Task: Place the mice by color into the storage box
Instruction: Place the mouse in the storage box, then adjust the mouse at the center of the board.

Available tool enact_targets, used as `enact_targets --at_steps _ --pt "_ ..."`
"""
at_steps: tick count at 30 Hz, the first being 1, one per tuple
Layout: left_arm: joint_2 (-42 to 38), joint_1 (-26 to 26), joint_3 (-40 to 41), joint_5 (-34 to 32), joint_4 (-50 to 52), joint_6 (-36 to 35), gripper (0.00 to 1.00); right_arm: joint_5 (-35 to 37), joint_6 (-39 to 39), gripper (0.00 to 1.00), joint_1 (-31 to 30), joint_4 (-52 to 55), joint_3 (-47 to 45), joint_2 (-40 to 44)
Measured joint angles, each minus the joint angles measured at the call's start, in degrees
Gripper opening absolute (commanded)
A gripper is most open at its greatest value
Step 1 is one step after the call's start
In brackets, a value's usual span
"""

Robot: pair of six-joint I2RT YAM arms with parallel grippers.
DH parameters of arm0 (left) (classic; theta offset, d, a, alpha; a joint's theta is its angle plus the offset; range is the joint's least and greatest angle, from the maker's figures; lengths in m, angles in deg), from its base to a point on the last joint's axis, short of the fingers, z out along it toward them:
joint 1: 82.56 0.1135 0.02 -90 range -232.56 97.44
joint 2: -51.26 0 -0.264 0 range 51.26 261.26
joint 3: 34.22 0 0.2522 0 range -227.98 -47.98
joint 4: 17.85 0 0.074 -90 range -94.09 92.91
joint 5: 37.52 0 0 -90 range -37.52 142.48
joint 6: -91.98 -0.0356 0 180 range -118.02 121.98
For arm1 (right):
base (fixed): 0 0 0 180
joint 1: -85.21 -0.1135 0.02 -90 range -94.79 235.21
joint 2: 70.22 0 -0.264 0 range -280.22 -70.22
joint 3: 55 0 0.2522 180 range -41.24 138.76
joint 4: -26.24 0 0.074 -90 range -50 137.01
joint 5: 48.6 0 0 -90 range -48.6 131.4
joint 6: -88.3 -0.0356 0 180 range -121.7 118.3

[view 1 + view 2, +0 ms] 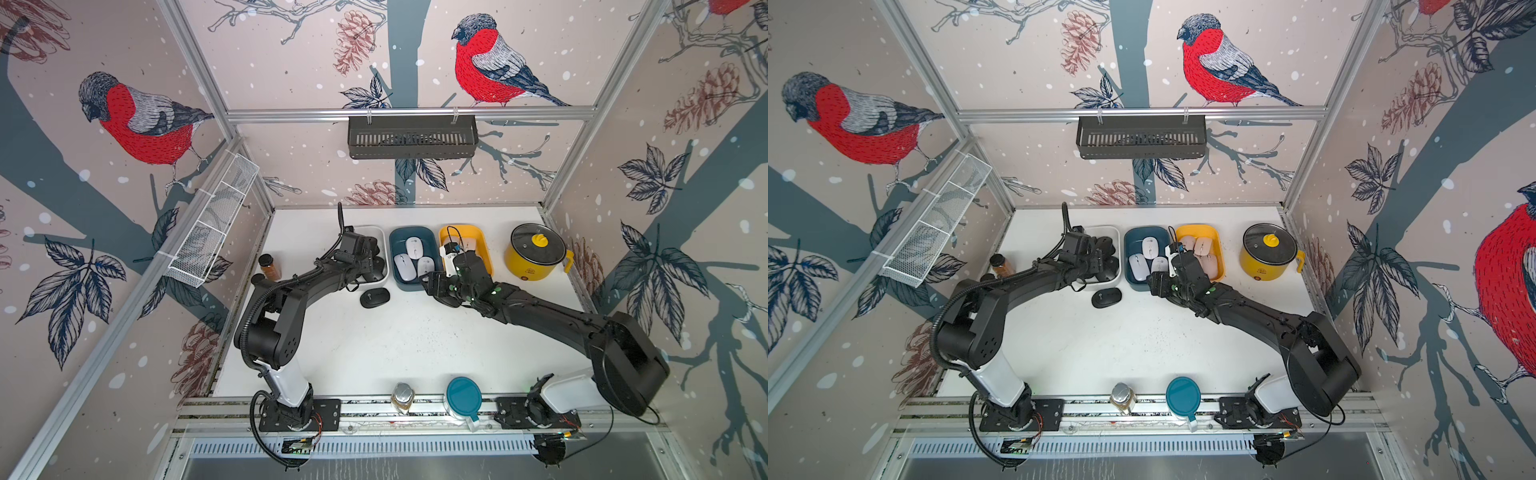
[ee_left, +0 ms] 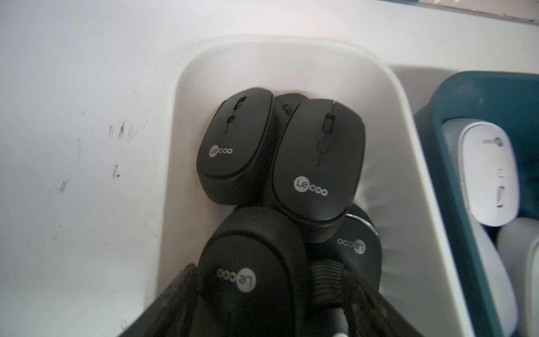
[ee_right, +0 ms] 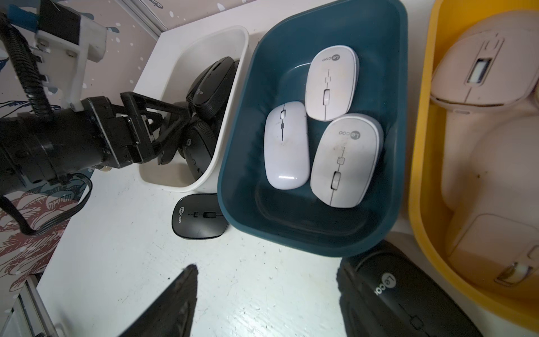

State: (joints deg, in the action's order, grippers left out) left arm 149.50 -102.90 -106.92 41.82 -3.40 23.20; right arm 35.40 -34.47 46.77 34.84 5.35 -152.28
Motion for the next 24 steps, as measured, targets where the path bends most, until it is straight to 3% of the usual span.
enact_targets --at_steps 7,14,24 --pt "-6.4 -0.9 -0.15 1.62 1.57 0.57 0.76 0.02 1.53 0.76 0.09 0.61 -0.15 3.06" --pt "-13.38 -5.6 1.81 1.14 3.58 1.22 0.77 0.79 4.96 0.76 1.49 3.85 -2.36 5.7" --pt "-28.28 -7.96 14.64 1.68 4.74 4.48 0.78 2.49 7.89 0.77 3.67 4.11 -12.92 9.68"
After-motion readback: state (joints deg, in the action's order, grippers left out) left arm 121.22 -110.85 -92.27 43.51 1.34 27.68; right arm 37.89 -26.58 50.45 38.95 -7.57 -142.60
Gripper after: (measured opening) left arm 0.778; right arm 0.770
